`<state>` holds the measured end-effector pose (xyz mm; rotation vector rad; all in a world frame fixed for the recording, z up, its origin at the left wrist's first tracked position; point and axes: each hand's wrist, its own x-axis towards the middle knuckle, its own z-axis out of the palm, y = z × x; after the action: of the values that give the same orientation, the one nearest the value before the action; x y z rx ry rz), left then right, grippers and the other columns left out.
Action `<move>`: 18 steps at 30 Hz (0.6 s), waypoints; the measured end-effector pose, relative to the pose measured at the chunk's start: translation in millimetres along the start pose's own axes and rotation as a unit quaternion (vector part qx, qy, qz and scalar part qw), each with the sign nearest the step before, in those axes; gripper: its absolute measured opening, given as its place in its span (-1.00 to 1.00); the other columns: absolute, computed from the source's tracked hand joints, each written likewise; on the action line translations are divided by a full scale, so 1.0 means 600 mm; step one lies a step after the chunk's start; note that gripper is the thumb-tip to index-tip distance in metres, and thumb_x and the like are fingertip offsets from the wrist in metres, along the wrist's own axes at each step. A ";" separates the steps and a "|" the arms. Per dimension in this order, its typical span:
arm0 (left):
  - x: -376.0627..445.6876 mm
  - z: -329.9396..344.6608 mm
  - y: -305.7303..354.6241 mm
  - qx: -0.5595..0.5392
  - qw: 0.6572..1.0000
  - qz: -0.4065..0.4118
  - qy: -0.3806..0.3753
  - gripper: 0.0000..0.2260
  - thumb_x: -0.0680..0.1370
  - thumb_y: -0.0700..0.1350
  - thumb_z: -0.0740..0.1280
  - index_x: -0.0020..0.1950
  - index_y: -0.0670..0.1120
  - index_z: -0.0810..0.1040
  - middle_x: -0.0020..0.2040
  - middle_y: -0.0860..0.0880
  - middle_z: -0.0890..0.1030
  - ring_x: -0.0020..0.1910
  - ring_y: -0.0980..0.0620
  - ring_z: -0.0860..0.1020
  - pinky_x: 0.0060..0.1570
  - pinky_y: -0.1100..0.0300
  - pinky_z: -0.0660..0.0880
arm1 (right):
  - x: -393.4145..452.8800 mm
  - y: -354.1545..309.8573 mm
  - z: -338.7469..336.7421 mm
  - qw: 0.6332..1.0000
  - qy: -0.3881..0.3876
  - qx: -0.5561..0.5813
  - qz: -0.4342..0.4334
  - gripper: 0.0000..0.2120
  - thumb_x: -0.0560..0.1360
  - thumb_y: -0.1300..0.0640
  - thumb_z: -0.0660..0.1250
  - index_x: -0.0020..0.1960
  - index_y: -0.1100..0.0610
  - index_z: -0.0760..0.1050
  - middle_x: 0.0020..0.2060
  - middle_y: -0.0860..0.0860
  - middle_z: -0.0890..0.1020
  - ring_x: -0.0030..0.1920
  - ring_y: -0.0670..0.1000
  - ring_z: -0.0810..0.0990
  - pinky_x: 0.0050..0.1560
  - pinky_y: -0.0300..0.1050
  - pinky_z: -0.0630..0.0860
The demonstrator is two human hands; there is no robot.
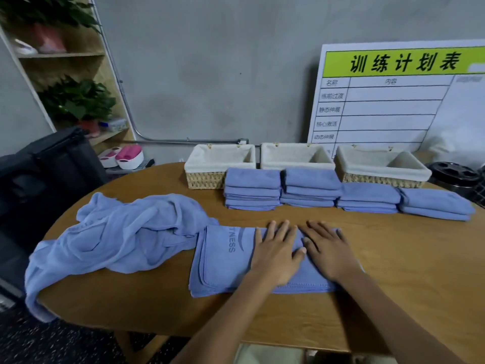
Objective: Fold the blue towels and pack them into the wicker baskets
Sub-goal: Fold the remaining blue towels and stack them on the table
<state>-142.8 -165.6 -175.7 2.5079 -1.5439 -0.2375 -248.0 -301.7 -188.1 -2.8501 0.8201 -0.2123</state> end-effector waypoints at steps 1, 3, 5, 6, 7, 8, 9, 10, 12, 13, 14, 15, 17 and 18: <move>0.006 0.001 0.005 0.014 1.000 0.002 -0.013 -0.05 0.31 0.41 -0.45 0.66 0.07 -0.12 0.65 0.08 -0.19 0.62 -0.07 -0.23 0.54 -0.24 -0.23 | -0.001 0.012 -0.006 1.000 -0.022 -0.005 0.016 -0.48 0.66 -0.20 -0.23 0.59 -0.19 0.05 0.60 -0.13 0.04 0.61 0.00 -0.06 0.54 0.12 -0.07; 0.010 -0.004 0.005 0.024 0.999 -0.003 -0.029 -0.07 0.31 0.45 -0.42 0.65 0.12 -0.16 0.64 0.09 -0.23 0.61 -0.08 -0.26 0.52 -0.28 -0.27 | -0.003 0.029 -0.015 0.999 -0.035 -0.010 0.031 -0.51 0.68 -0.20 -0.17 0.60 -0.22 -0.05 0.61 -0.14 -0.07 0.60 -0.02 -0.16 0.54 0.12 -0.15; 0.006 -0.008 -0.013 0.032 0.999 -0.015 -0.034 -0.18 0.42 0.47 -0.34 0.64 0.16 -0.20 0.63 0.12 -0.26 0.61 -0.07 -0.28 0.52 -0.27 -0.29 | -0.005 0.039 -0.023 0.998 -0.041 -0.010 0.044 -0.50 0.66 -0.22 -0.16 0.60 -0.23 -0.07 0.61 -0.13 -0.09 0.60 -0.01 -0.18 0.55 0.11 -0.15; 0.001 -0.008 -0.027 0.037 0.999 -0.023 -0.029 -0.25 0.49 0.45 -0.27 0.63 0.17 -0.21 0.63 0.13 -0.27 0.61 -0.06 -0.29 0.52 -0.24 -0.29 | -0.005 0.042 -0.024 0.998 -0.042 -0.009 0.048 -0.49 0.66 -0.23 -0.17 0.60 -0.23 -0.07 0.61 -0.13 -0.09 0.60 0.00 -0.18 0.55 0.11 -0.14; -0.007 -0.008 -0.043 0.039 0.998 -0.033 -0.023 -0.30 0.55 0.43 -0.20 0.63 0.18 -0.21 0.62 0.13 -0.28 0.60 -0.05 -0.30 0.53 -0.22 -0.29 | -0.006 0.043 -0.025 0.998 -0.045 -0.007 0.052 -0.48 0.66 -0.24 -0.17 0.60 -0.23 -0.08 0.61 -0.12 -0.09 0.60 0.00 -0.19 0.55 0.11 -0.14; -0.015 -0.009 -0.060 0.042 0.998 -0.045 -0.020 -0.33 0.58 0.42 -0.16 0.63 0.19 -0.21 0.62 0.14 -0.28 0.61 -0.04 -0.29 0.54 -0.20 -0.28 | -0.005 0.043 -0.024 0.998 -0.045 -0.006 0.054 -0.48 0.66 -0.24 -0.17 0.60 -0.22 -0.07 0.61 -0.12 -0.09 0.60 0.00 -0.19 0.56 0.11 -0.14; -0.023 -0.010 -0.077 0.045 0.997 -0.056 -0.016 -0.34 0.60 0.41 -0.14 0.63 0.18 -0.20 0.63 0.13 -0.27 0.61 -0.04 -0.28 0.55 -0.19 -0.26 | -0.004 0.043 -0.023 0.997 -0.044 -0.003 0.056 -0.48 0.66 -0.24 -0.17 0.60 -0.21 -0.06 0.61 -0.11 -0.09 0.60 0.01 -0.19 0.56 0.12 -0.13; -0.030 -0.013 -0.092 0.049 0.997 -0.066 -0.011 -0.33 0.60 0.41 -0.14 0.63 0.18 -0.19 0.63 0.13 -0.26 0.61 -0.04 -0.26 0.56 -0.17 -0.25 | -0.004 0.044 -0.022 0.997 -0.041 0.000 0.058 -0.48 0.66 -0.23 -0.17 0.60 -0.19 -0.05 0.61 -0.11 -0.08 0.60 0.02 -0.18 0.56 0.12 -0.13; -0.041 -0.016 -0.113 0.053 0.996 -0.077 -0.004 -0.31 0.58 0.42 -0.15 0.64 0.17 -0.18 0.64 0.12 -0.23 0.62 -0.04 -0.23 0.57 -0.12 -0.21 | -0.006 0.047 -0.021 0.998 -0.025 0.009 0.063 -0.48 0.67 -0.21 -0.15 0.60 -0.15 0.02 0.61 -0.09 -0.03 0.60 0.04 -0.12 0.55 0.13 -0.08; -0.044 -0.017 -0.120 0.057 0.995 -0.077 -0.002 -0.29 0.56 0.43 -0.17 0.64 0.16 -0.17 0.64 0.11 -0.22 0.62 -0.04 -0.22 0.57 -0.10 -0.20 | -0.008 0.048 -0.021 0.998 -0.009 0.012 0.069 -0.49 0.67 -0.19 -0.13 0.60 -0.12 0.07 0.61 -0.07 0.02 0.60 0.06 -0.06 0.54 0.13 -0.02; -0.047 -0.018 -0.125 0.058 0.995 -0.078 -0.001 -0.28 0.54 0.43 -0.18 0.64 0.16 -0.16 0.64 0.10 -0.21 0.62 -0.04 -0.21 0.57 -0.09 -0.19 | -0.009 0.050 -0.022 0.997 0.010 0.011 0.078 -0.49 0.67 -0.18 -0.11 0.58 -0.09 0.13 0.60 -0.04 0.09 0.59 0.08 0.01 0.52 0.14 0.04; -0.050 -0.019 -0.129 0.057 0.995 -0.081 0.001 -0.27 0.53 0.43 -0.18 0.64 0.15 -0.15 0.64 0.10 -0.20 0.62 -0.04 -0.20 0.57 -0.08 -0.19 | -0.012 0.051 -0.023 0.996 0.028 0.007 0.088 -0.50 0.66 -0.16 -0.08 0.56 -0.07 0.19 0.58 -0.02 0.16 0.56 0.10 0.10 0.50 0.14 0.11; -0.056 -0.024 -0.134 0.059 0.994 -0.089 0.001 -0.26 0.53 0.43 -0.19 0.65 0.15 -0.14 0.64 0.09 -0.19 0.62 -0.04 -0.20 0.58 -0.07 -0.18 | -0.016 0.053 -0.025 0.992 0.058 -0.005 0.109 -0.53 0.65 -0.15 -0.01 0.50 -0.01 0.28 0.51 0.02 0.28 0.49 0.13 0.24 0.43 0.15 0.22; -0.057 -0.025 -0.135 0.060 0.994 -0.093 0.001 -0.26 0.52 0.44 -0.20 0.65 0.15 -0.14 0.64 0.09 -0.19 0.62 -0.03 -0.20 0.58 -0.07 -0.18 | -0.019 0.053 -0.027 0.991 0.065 -0.012 0.118 -0.53 0.65 -0.15 0.01 0.48 0.01 0.31 0.48 0.04 0.32 0.45 0.15 0.30 0.39 0.16 0.25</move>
<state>-84.4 -97.9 -179.5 2.7466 -1.3634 -0.1737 -276.6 -324.2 -179.6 -2.7522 1.1835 -0.3615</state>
